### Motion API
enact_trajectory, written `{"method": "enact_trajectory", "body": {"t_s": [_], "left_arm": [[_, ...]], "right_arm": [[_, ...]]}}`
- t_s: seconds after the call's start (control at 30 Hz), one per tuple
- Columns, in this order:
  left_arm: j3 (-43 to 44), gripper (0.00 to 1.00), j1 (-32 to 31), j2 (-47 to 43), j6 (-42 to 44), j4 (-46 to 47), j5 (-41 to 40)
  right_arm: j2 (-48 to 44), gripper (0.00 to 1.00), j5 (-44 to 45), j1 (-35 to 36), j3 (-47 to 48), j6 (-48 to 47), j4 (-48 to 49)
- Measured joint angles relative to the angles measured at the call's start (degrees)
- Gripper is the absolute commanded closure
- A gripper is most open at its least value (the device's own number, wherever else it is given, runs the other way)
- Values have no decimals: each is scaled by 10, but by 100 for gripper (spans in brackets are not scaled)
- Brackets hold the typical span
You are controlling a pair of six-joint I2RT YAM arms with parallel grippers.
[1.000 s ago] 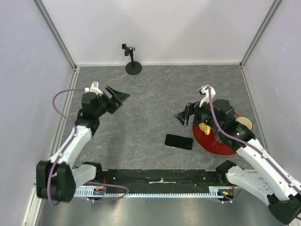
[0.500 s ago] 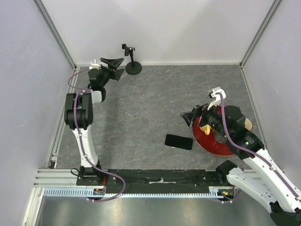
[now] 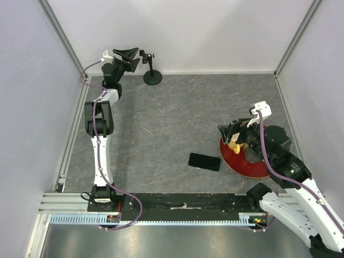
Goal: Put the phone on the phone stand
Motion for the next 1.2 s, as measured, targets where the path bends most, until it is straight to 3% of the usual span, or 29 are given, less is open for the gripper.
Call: {"method": "enact_trajectory", "body": {"t_s": [0.3, 0.47, 0.67, 0.77, 0.97, 1.07, 1.2], "left_arm": [[31, 9, -15, 24, 23, -82, 8], [75, 18, -36, 37, 44, -128, 9], [106, 41, -52, 42, 60, -165, 6], [106, 68, -53, 42, 65, -183, 4], [106, 95, -55, 33, 69, -212, -5], [50, 98, -56, -8, 73, -218, -14], [-89, 98, -62, -105, 74, -225, -37]], "right_arm": [[10, 2, 8, 0, 3, -3, 0], [-1, 2, 9, 0, 3, 1, 0], [-17, 2, 19, 0, 6, 5, -6], [-18, 2, 24, 0, 9, 5, -14], [-23, 2, 32, 0, 14, 10, -30], [-24, 2, 32, 0, 17, 17, -35], [-22, 2, 31, 0, 19, 28, -35]]}}
